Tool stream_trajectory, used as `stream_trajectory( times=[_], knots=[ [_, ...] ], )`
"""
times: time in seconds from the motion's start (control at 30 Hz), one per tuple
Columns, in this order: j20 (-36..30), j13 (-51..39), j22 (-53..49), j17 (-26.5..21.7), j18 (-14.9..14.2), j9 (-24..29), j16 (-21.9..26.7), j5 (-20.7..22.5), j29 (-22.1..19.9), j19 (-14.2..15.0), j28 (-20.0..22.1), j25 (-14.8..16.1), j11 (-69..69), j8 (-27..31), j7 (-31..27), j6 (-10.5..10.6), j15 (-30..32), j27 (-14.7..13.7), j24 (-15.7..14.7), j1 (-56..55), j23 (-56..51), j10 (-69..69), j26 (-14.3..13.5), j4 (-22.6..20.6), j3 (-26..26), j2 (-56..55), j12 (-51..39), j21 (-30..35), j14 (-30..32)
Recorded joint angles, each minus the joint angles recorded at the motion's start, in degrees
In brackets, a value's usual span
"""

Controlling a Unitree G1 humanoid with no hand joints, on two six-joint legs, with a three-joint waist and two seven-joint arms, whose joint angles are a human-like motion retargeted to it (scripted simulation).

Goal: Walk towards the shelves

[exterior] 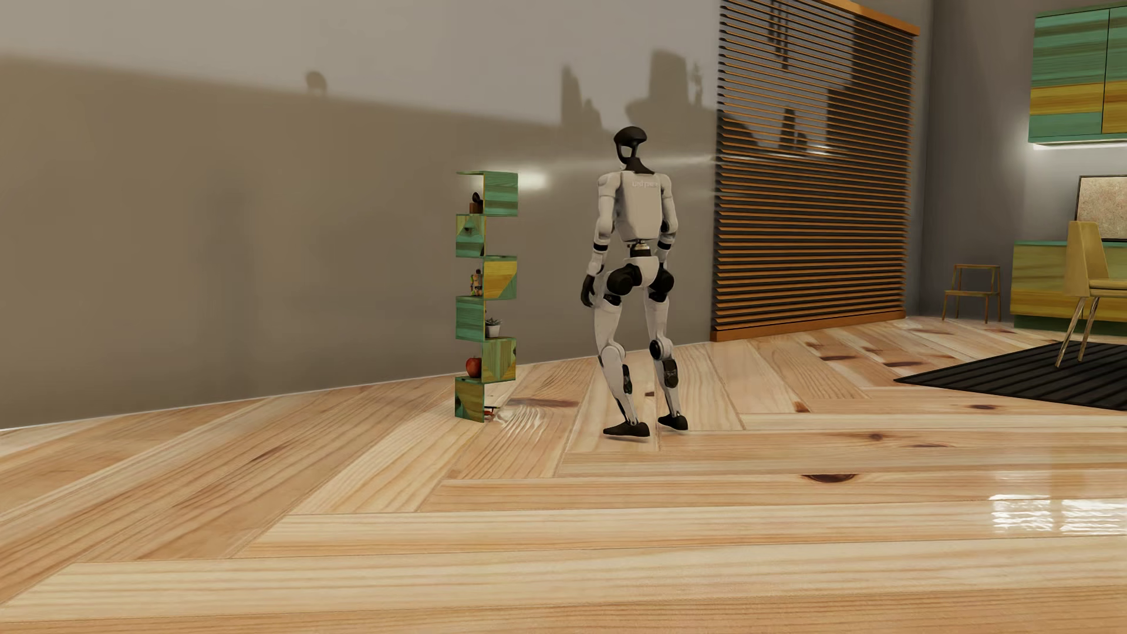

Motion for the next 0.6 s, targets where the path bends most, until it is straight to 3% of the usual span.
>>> stream_trajectory(
  times=[0.1, 0.23, 0.37, 0.6],
  knots=[
    [-0.07, -1.92, -2.39, 0.98, -0.11, 0.00, -1.58, 0.05, 0.12, -0.42, -0.21, -0.84, 0.15, -0.47, -0.25, -0.02, 0.44, -2.61, 0.19, 0.20, -1.67, -0.01, -0.81, 0.12, -0.15, 0.30, -4.06, 1.76, 0.52],
    [1.28, -0.52, -9.94, 1.62, -0.15, -0.12, -2.19, -0.05, -0.88, -0.62, 3.11, 1.36, -0.52, -1.08, -0.50, -0.20, -0.02, -6.51, 0.78, 0.82, -8.26, -0.78, -4.69, -0.19, -0.60, 1.13, -4.37, 1.81, 0.48],
    [1.39, 0.08, -10.53, 2.41, -0.15, -0.28, -2.75, -0.16, -1.03, -0.76, 2.44, 1.74, -1.37, -1.57, -0.83, -0.40, 0.37, -4.39, 1.06, 1.37, -7.83, -1.43, -3.82, -0.51, -0.90, 2.07, -3.34, 0.50, 1.07],
    [0.08, 1.14, -0.92, 2.20, 0.06, -0.38, -1.75, -0.56, -2.43, -0.77, -0.69, 0.70, -1.64, -2.28, -1.39, -0.64, 0.37, -0.23, 0.03, 1.61, -1.43, -1.52, 0.31, -0.93, -1.10, 2.75, 0.17, -4.26, 1.21]
  ],
)
